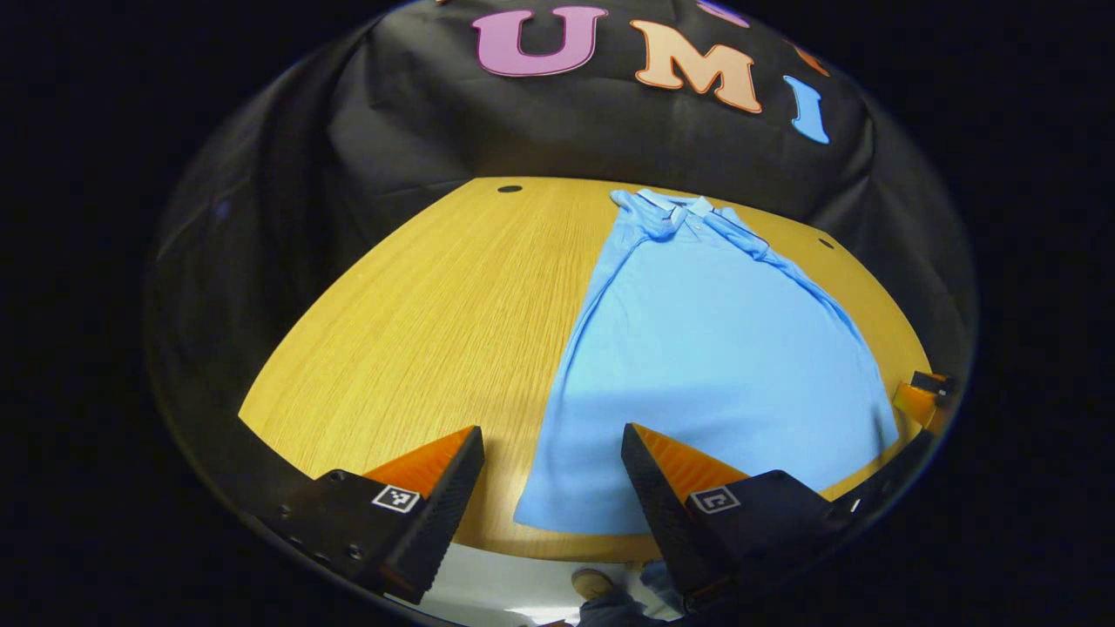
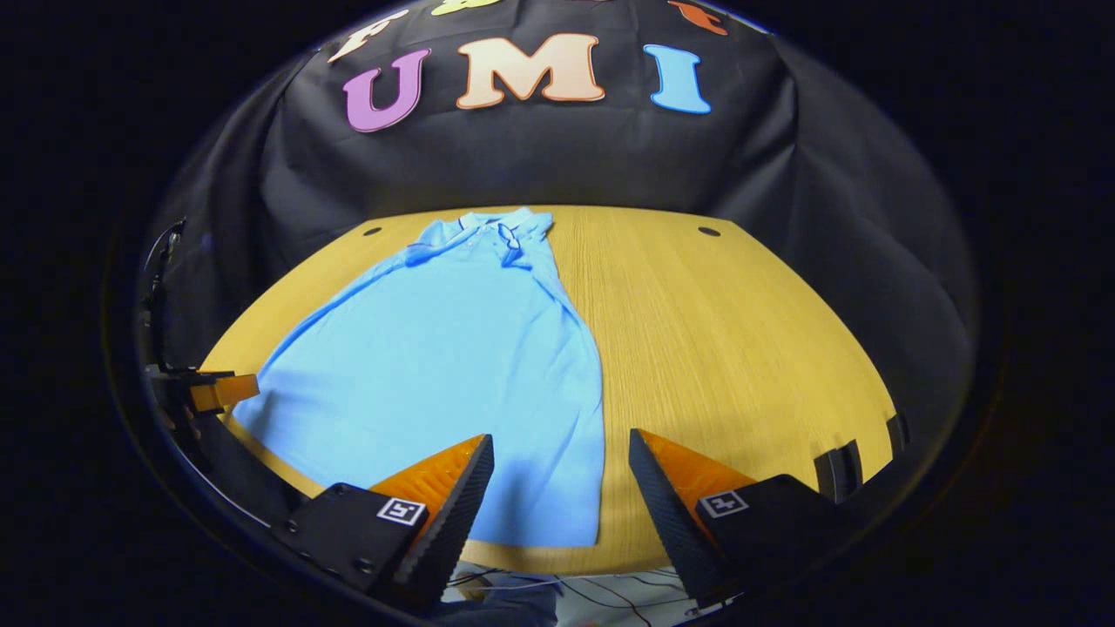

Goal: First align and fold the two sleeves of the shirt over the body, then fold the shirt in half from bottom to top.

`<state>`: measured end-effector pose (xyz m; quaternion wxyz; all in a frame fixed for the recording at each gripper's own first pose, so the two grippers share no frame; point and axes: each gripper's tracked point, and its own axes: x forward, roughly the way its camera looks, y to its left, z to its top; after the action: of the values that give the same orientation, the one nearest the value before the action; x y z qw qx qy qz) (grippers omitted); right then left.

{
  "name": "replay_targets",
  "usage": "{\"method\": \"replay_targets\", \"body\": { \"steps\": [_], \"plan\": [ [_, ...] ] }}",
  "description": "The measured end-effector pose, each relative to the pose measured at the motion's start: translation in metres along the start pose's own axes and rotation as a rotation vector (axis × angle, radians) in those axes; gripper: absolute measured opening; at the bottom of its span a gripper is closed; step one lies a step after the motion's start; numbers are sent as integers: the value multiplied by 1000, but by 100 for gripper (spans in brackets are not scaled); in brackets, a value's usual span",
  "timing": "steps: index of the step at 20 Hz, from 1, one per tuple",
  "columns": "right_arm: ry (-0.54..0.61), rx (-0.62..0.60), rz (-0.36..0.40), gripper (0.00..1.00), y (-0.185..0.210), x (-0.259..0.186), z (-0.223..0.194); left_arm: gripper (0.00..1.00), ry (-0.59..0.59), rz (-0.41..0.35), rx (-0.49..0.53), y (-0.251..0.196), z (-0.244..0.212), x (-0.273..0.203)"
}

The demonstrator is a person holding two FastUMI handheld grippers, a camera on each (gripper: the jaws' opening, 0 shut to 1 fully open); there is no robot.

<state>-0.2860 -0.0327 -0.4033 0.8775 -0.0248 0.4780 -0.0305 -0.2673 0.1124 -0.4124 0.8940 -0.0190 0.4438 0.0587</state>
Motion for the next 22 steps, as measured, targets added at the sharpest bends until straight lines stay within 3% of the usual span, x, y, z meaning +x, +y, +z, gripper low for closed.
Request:
{"method": "replay_targets", "body": {
  "steps": [4,7,9,11,13,14,15,16,17,22],
  "plan": [
    [46,16,-18,94,0,4,-18,97,17,7,35,-3,-11,-1],
    [93,41,-19,98,-2,5,-36,100,22,1,60,-8,-12,-1],
    [93,33,-10,98,3,5,-36,93,30,-6,59,-11,-12,0],
    [93,9,35,85,14,6,-36,83,18,-27,64,-18,-11,1],
    [80,-23,67,39,26,9,-34,65,27,-72,78,-31,-10,2],
    [60,-47,72,2,30,8,-30,52,33,-94,81,-37,-10,2],
    [71,-59,94,6,35,12,-33,30,36,-94,71,-38,-9,4],
    [74,-64,117,0,39,12,-32,7,48,-81,66,-38,-9,3],
    [89,-62,129,3,40,11,-34,0,56,-71,69,-38,-9,5],
    [64,-13,170,3,38,5,-15,0,116,-100,-25,-50,-2,1]
  ]
}}
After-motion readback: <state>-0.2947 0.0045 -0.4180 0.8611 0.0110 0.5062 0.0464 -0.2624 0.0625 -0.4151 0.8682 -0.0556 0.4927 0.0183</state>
